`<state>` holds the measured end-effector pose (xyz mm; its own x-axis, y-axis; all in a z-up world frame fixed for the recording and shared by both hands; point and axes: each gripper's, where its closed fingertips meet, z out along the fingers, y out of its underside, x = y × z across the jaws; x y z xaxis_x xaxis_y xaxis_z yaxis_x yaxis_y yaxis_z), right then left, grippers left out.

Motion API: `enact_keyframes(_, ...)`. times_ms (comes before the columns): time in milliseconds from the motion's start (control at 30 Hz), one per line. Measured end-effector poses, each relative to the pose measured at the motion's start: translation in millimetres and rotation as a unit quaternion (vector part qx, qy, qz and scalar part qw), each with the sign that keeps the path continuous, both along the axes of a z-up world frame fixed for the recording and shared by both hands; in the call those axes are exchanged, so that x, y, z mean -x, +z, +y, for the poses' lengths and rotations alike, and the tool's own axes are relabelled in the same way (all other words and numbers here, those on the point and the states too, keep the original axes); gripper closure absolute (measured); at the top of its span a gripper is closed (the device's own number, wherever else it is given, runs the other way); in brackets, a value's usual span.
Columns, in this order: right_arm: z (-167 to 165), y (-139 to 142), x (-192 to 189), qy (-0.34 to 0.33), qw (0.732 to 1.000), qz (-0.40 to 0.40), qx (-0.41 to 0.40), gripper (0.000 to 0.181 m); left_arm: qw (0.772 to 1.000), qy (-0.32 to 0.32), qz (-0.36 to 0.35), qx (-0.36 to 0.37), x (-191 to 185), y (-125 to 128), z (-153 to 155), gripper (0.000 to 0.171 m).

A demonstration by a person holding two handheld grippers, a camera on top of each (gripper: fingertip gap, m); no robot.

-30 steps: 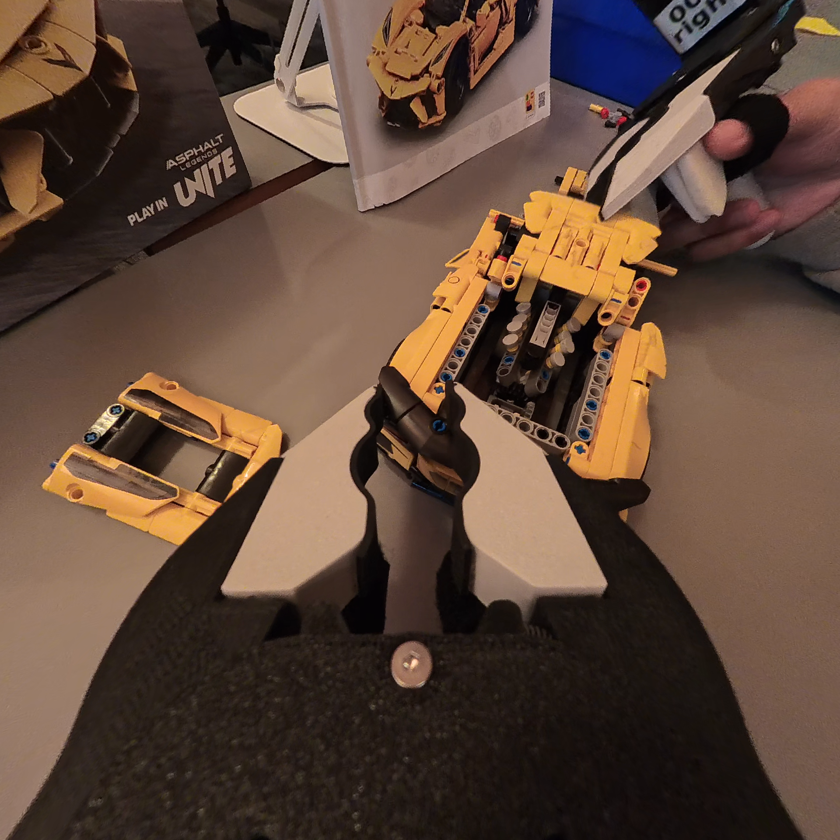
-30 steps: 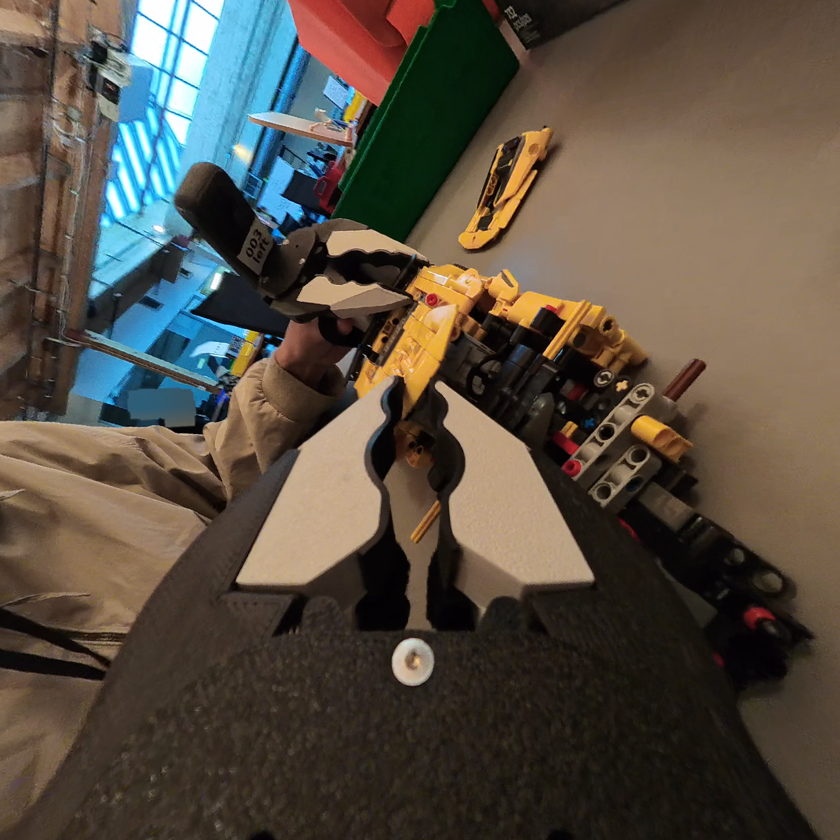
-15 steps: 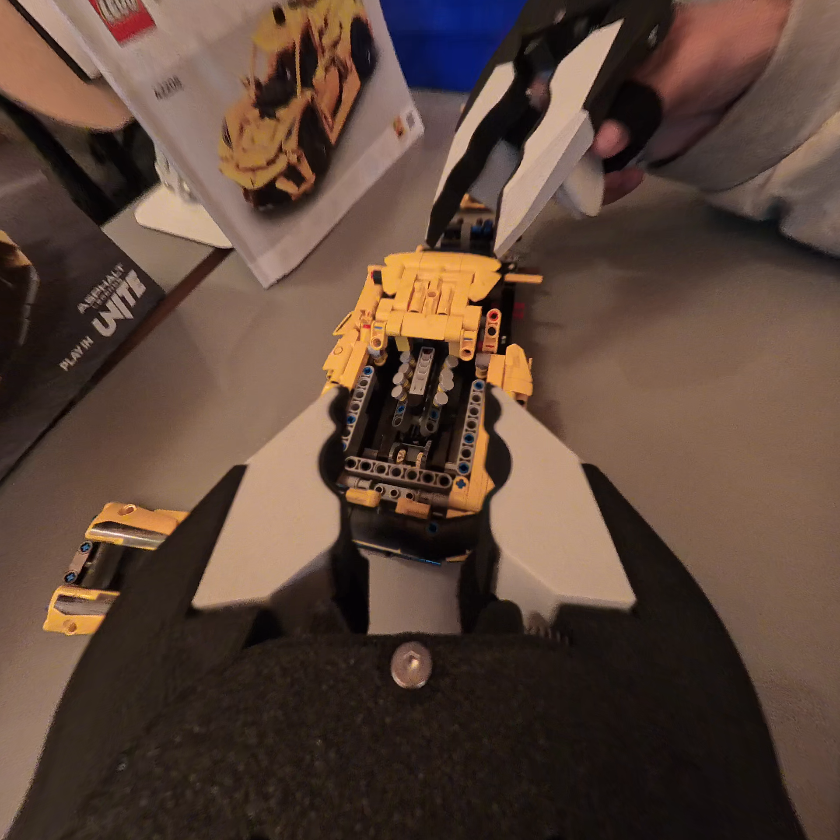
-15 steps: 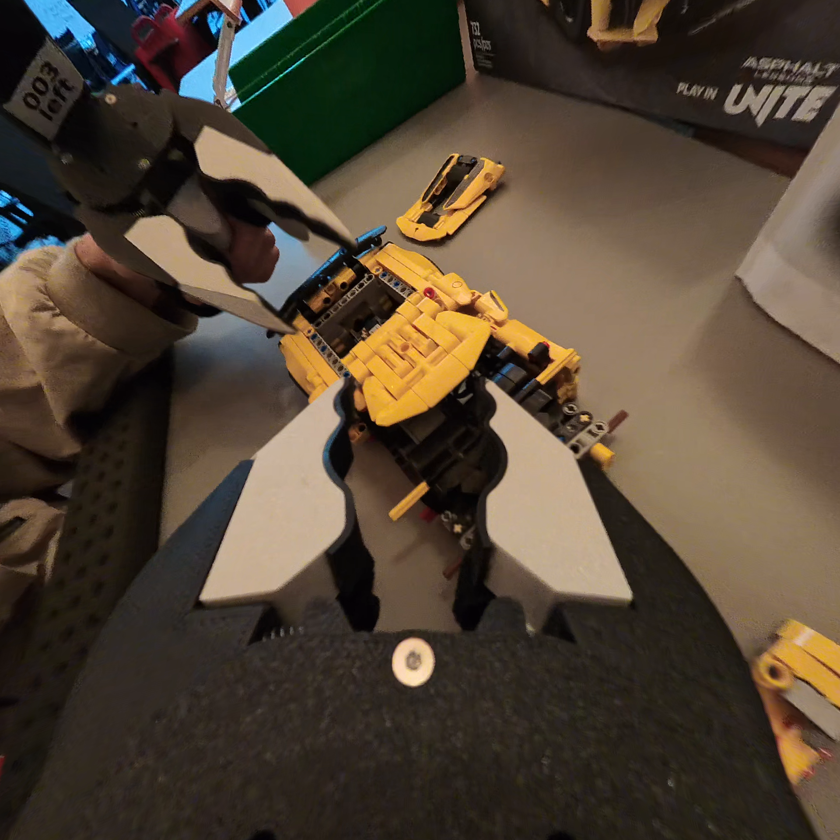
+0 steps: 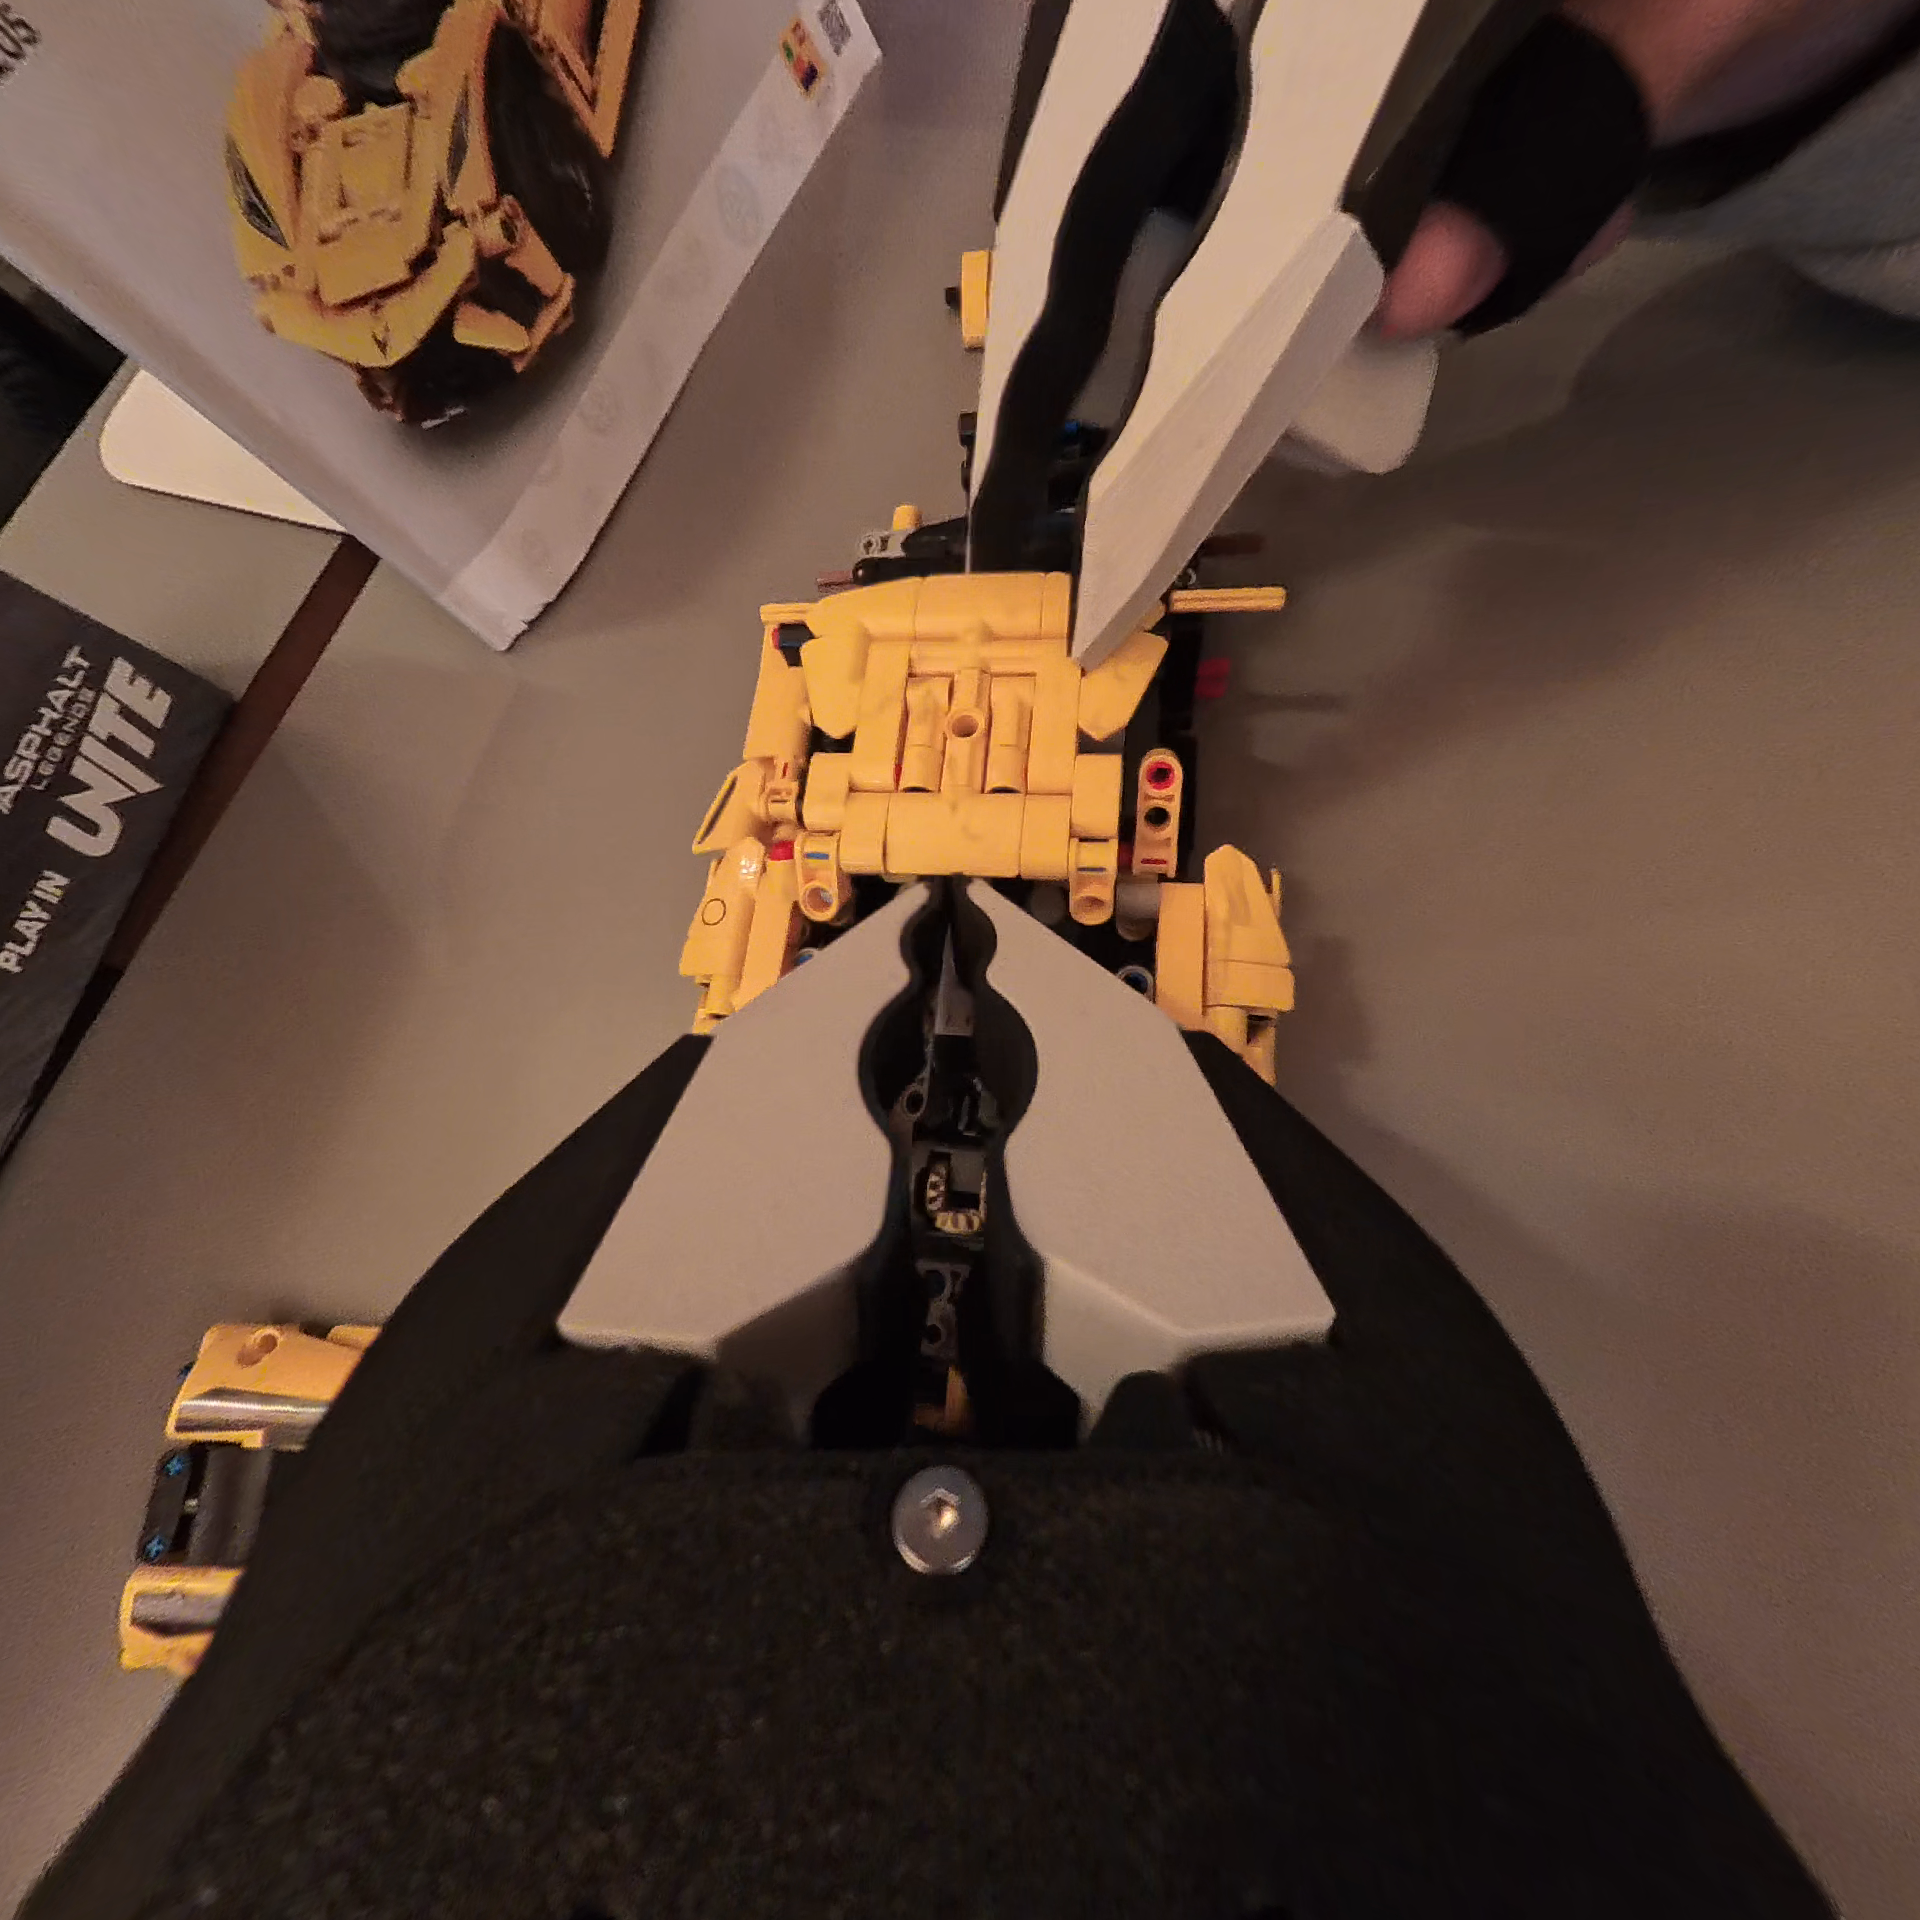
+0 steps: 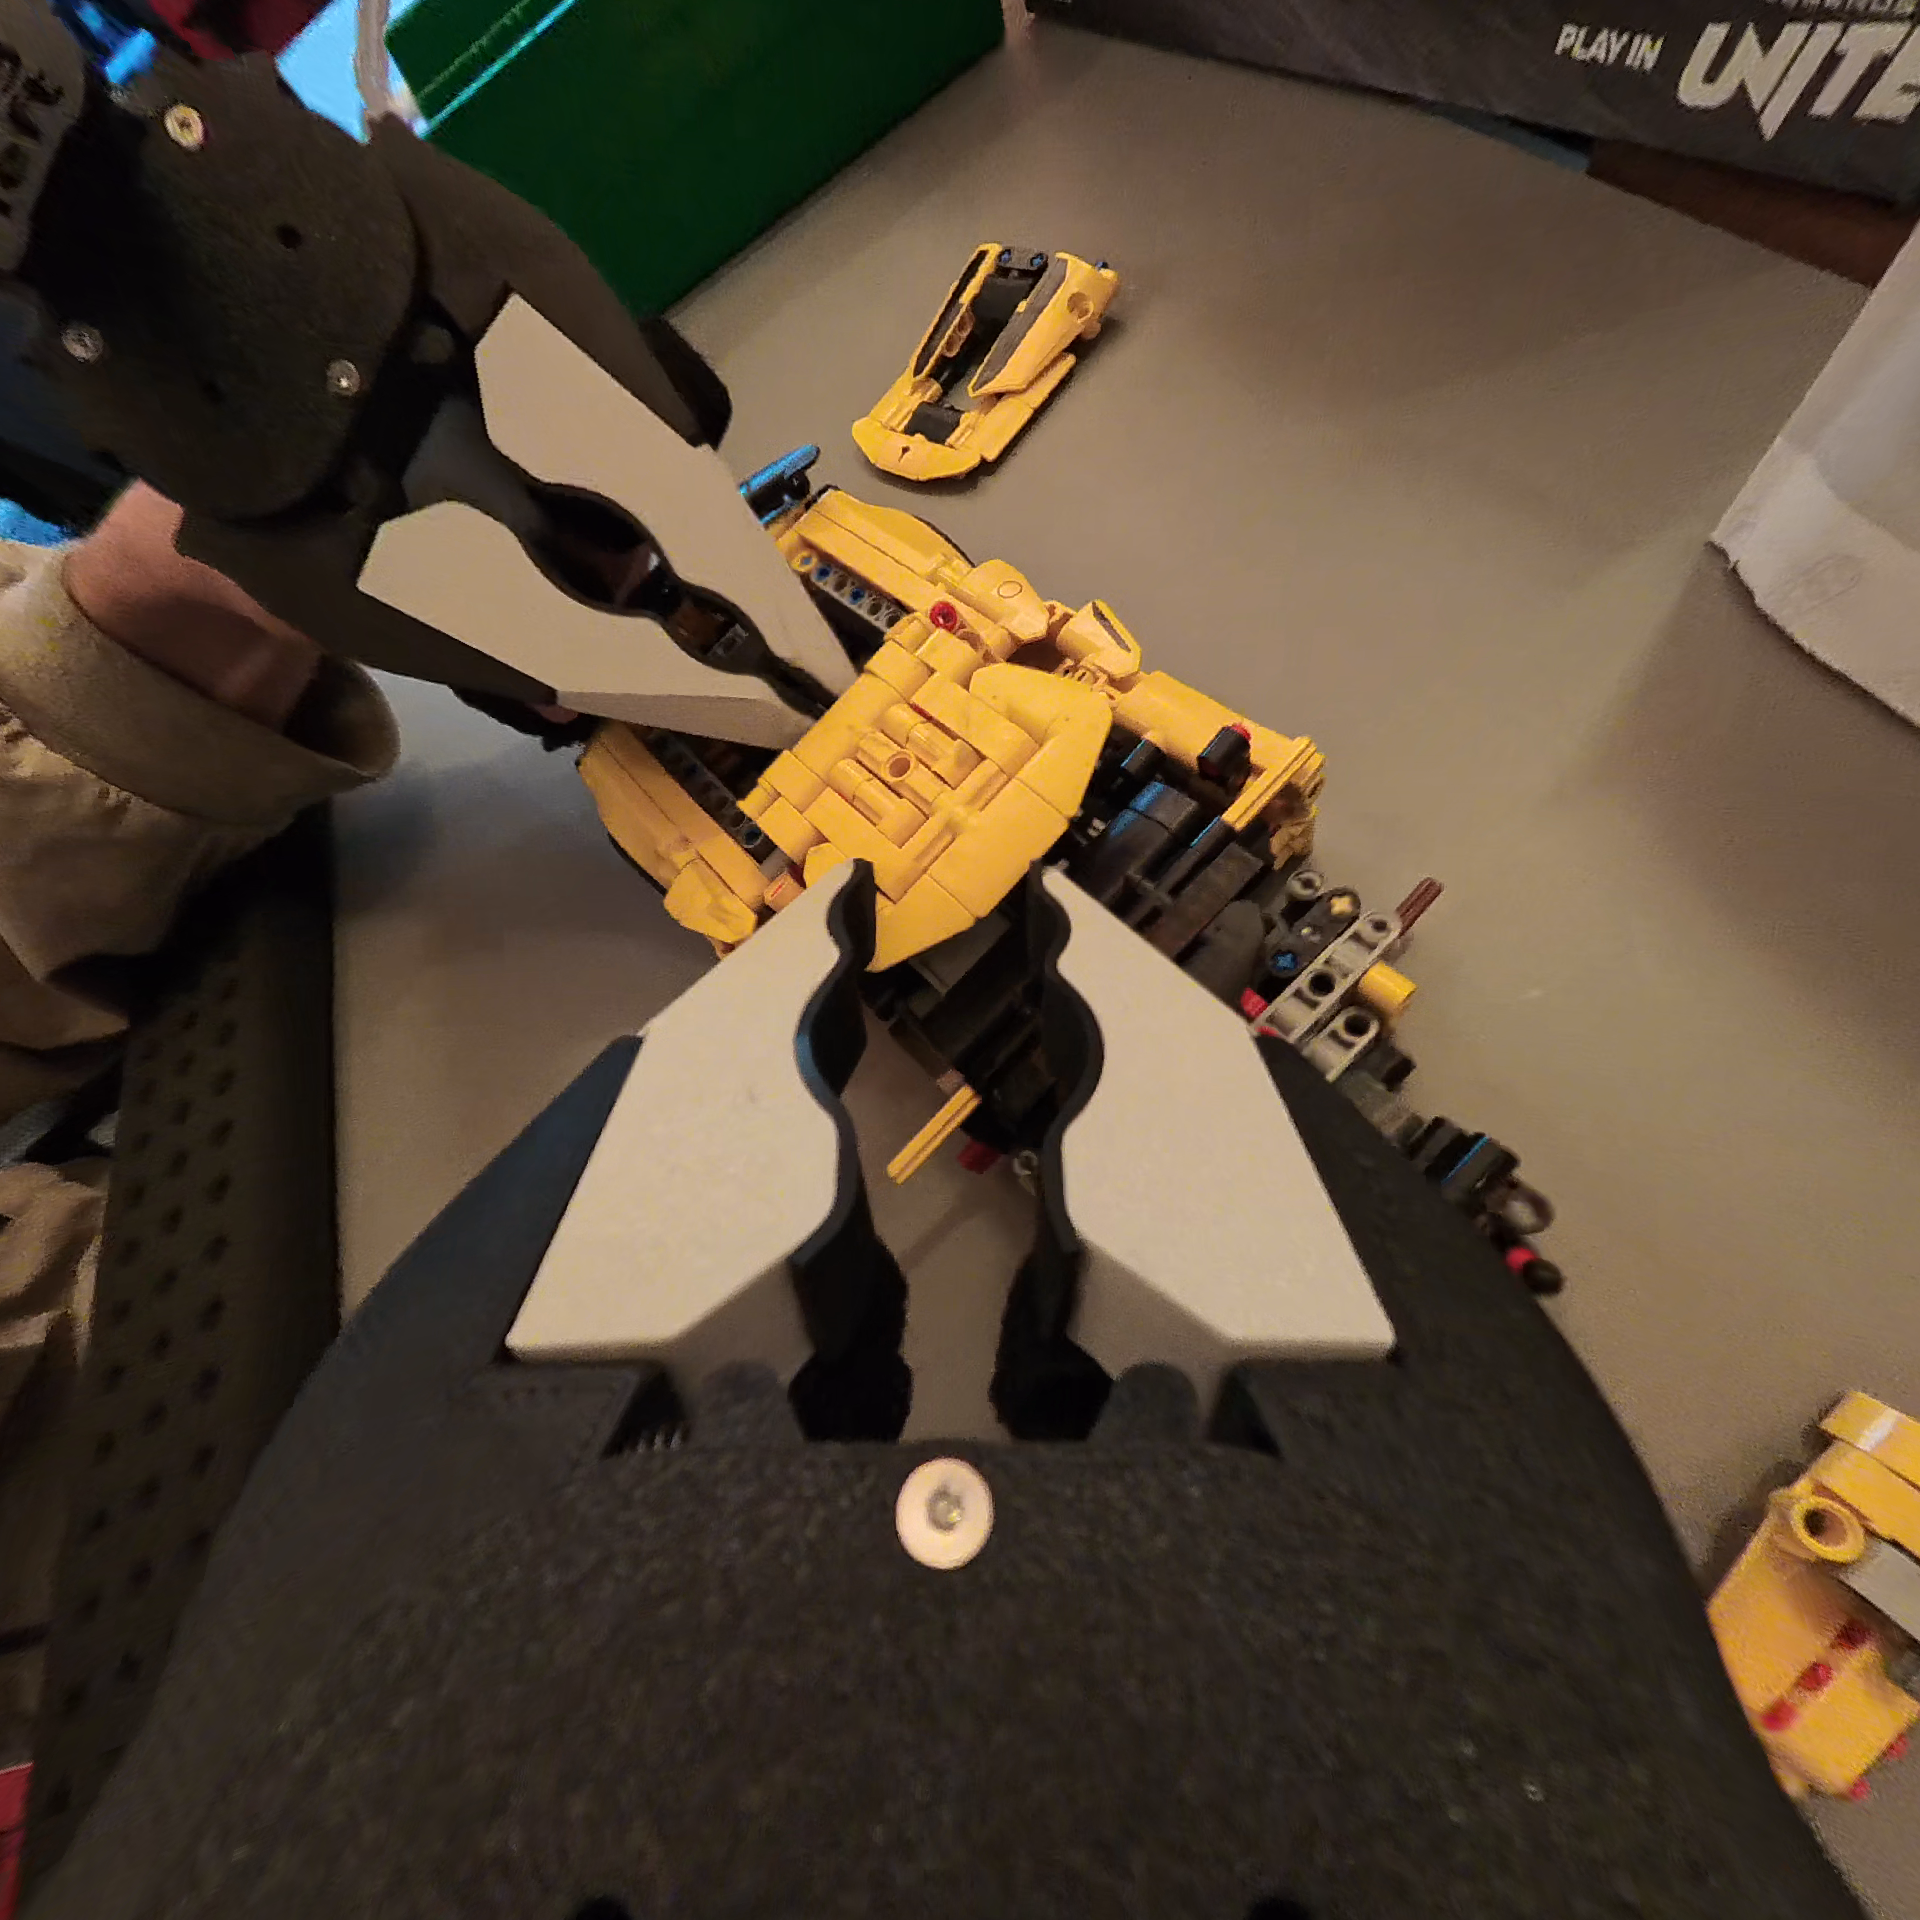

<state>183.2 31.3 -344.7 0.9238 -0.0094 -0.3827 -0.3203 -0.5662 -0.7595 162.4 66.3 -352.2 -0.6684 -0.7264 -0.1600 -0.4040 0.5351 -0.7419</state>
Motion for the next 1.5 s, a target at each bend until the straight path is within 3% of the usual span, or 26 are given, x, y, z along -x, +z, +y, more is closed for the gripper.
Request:
enact_keyframes(267,0.2,-3.1,-0.1,0.001,0.998,0.064,-0.016,0.158,0.999,0.012,-0.015,0.038,-3.1,2.1,-1.3,0.171)
enact_keyframes(400,2.1,1.6,-1.3,-0.007,0.999,0.044,-0.019,0.157,0.999,0.011,-0.016,0.041,-2.5,1.6,-0.7,0.171)
enact_keyframes(500,6.8,7.6,0.1,-0.033,0.995,0.095,-0.024,0.153,0.999,0.011,-0.020,0.037,-1.1,1.5,0.2,0.171)
enact_keyframes(600,8.4,11.9,-4.4,-0.056,0.985,0.157,-0.038,0.168,0.998,0.010,-0.030,0.054,-0.1,3.5,-0.2,0.171)
enact_keyframes(667,12.2,8.9,-8.6,-0.066,0.978,0.192,-0.036,0.162,0.998,0.003,-0.020,0.060,0.5,3.1,-3.4,0.171)
enact_keyframes(733,16.4,-2.6,-5.9,-0.054,0.977,0.207,0.004,0.146,0.999,-0.011,-0.015,0.046,0.9,2.3,-8.7,0.171)
enact_keyframes(933,21.4,-2.8,-5.7,-0.021,0.975,0.220,0.034,0.160,0.999,0.009,-0.039,0.012,1.6,8.8,3.3,0.169)
enact_keyframes(967,21.9,-2.5,-5.0,-0.015,0.973,0.228,0.035,0.161,0.998,0.028,-0.051,0.023,1.4,16.9,12.1,0.160)
enact_keyframes(1033,21.4,-1.7,-5.7,-0.007,0.973,0.228,0.040,0.162,0.996,0.047,-0.048,0.064,6.5,25.7,22.7,0.107)
enact_keyframes(1100,18.9,1.1,-3.5,0.008,0.974,0.222,0.053,0.164,0.996,0.024,-0.014,0.083,15.4,21.3,16.2,0.083)
enact_keyframes(1200,19.5,14.7,4.4,0.033,0.969,0.241,0.050,0.170,0.998,0.017,0.027,0.055,15.1,3.2,9.8,0.070)
enact_keyframes(1267,19.4,14.0,2.9,0.030,0.970,0.235,0.060,0.169,0.997,0.009,0.048,0.057,15.1,0.5,2.3,0.072)
enact_keyframes(1500,19.8,15.0,0.6,0.006,0.976,0.201,0.077,0.169,0.999,0.003,0.044,0.003,7.7,-8.7,-4.8,0.063)
